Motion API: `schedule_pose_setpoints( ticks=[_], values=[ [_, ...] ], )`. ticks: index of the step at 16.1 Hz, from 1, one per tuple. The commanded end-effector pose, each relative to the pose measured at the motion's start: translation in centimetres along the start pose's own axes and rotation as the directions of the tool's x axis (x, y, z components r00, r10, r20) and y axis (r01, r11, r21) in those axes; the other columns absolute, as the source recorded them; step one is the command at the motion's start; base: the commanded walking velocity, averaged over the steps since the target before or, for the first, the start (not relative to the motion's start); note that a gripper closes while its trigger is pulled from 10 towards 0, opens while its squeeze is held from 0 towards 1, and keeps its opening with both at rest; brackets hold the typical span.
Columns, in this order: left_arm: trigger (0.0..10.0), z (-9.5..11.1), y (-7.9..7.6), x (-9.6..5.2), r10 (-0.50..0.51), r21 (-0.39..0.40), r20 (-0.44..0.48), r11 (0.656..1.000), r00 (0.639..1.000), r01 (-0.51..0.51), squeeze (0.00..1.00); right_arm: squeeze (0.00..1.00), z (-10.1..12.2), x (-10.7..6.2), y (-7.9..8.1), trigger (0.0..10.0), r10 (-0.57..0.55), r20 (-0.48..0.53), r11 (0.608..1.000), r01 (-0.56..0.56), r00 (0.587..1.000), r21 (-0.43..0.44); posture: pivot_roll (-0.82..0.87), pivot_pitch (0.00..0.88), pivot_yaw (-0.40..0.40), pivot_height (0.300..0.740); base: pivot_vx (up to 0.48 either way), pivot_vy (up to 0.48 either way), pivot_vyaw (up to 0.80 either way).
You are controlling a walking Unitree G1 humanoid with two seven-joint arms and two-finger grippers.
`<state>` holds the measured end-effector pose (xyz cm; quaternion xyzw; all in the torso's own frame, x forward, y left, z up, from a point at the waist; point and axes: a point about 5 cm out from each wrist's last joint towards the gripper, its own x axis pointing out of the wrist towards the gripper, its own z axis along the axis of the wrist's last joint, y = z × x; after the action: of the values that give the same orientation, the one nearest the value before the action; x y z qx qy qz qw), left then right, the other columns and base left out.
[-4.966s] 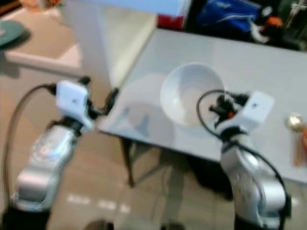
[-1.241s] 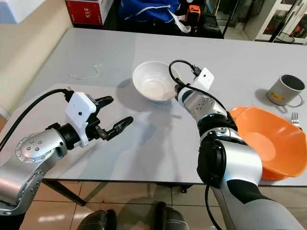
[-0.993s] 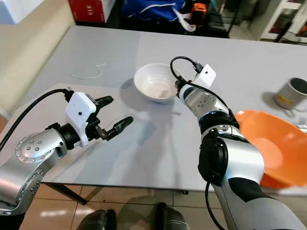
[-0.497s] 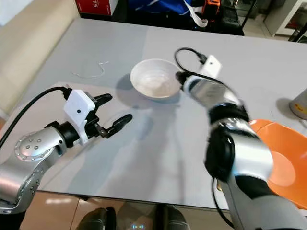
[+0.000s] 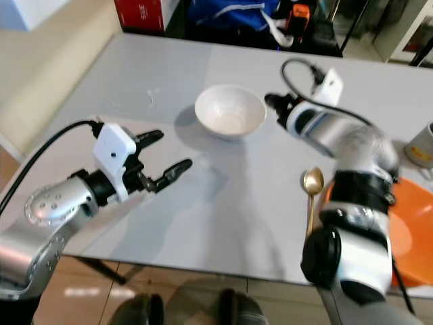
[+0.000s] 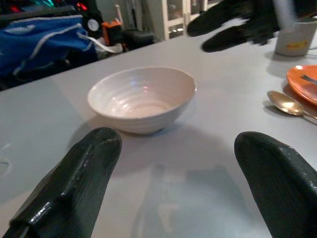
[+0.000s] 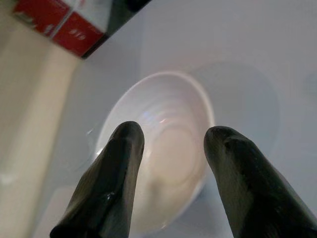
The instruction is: Setting the table
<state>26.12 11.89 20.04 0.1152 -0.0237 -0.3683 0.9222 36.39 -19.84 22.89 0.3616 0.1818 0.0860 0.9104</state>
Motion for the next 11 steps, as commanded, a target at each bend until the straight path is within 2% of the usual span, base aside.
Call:
schedule_pose_setpoints(
  ticks=[1,3,5,6,7,8,9,10,11],
  values=[
    [10.0,0.4,0.3,-0.2,0.025,0.022,0.012,0.999,1.0,-0.025,0.0,0.0,-0.3,-1.3,0.1,10.0,0.018,-0.024,1.0,-0.019,1.0,-0.01,0.04,0.058,-0.038,0.74,0.0,0.0,0.0],
    [10.0,0.5,0.6,-0.5,0.064,0.041,0.015,0.997,0.998,-0.065,0.0,0.0,-0.5,-2.6,0.0,10.0,0.023,-0.019,0.999,-0.023,1.0,-0.03,0.04,0.058,-0.038,0.74,0.0,0.0,0.0],
    [10.0,0.7,1.4,-1.1,0.19,0.032,0.024,0.981,0.982,-0.19,0.0,0.0,0.4,-5.6,1.0,10.0,0.11,0.174,0.992,-0.099,0.979,-0.075,0.04,0.042,-0.042,0.74,0.0,0.0,0.0],
    [10.0,1.1,1.7,-1.5,0.267,0.022,0.059,0.963,0.962,-0.268,0.0,0.0,0.4,-8.3,1.8,10.0,0.181,0.338,0.974,-0.121,0.924,-0.191,0.04,0.037,-0.042,0.74,0.0,0.0,0.0],
    [10.0,1.3,1.6,-1.7,0.304,0.022,0.084,0.951,0.949,-0.307,0.0,0.0,-0.7,-9.0,1.8,10.0,0.173,0.362,0.94,-0.044,0.916,-0.34,0.03,0.032,-0.04,0.74,0.0,0.315,0.0],
    [10.0,1.4,1.6,-1.8,0.33,0.021,0.097,0.943,0.939,-0.333,0.0,0.0,-1.8,-9.5,1.9,10.0,0.171,0.361,0.883,0.02,0.917,-0.469,0.03,0.032,-0.04,0.74,0.0,0.352,0.0],
    [10.0,1.1,1.2,-2.0,0.348,0.006,0.1,0.937,0.932,-0.351,0.0,0.0,-4.9,-9.9,2.0,10.0,0.212,0.332,0.744,0.069,0.919,-0.664,0.03,0.028,-0.04,0.74,0.0,0.48,0.0],
    [10.0,0.6,0.6,-2.0,0.351,0.016,0.093,0.935,0.932,-0.354,0.0,0.0,-7.4,-9.8,1.8,10.0,0.24,0.306,0.762,0.016,0.921,-0.647,0.04,0.032,-0.045,0.74,0.0,0.48,0.0],
    [10.0,0.1,0.2,-2.1,0.36,0.01,0.08,0.932,0.929,-0.362,0.0,0.0,-8.9,-9.8,1.6,10.0,0.27,0.27,0.792,-0.054,0.924,-0.608,0.05,0.031,-0.05,0.74,0.0,0.48,0.0]
  ],
)
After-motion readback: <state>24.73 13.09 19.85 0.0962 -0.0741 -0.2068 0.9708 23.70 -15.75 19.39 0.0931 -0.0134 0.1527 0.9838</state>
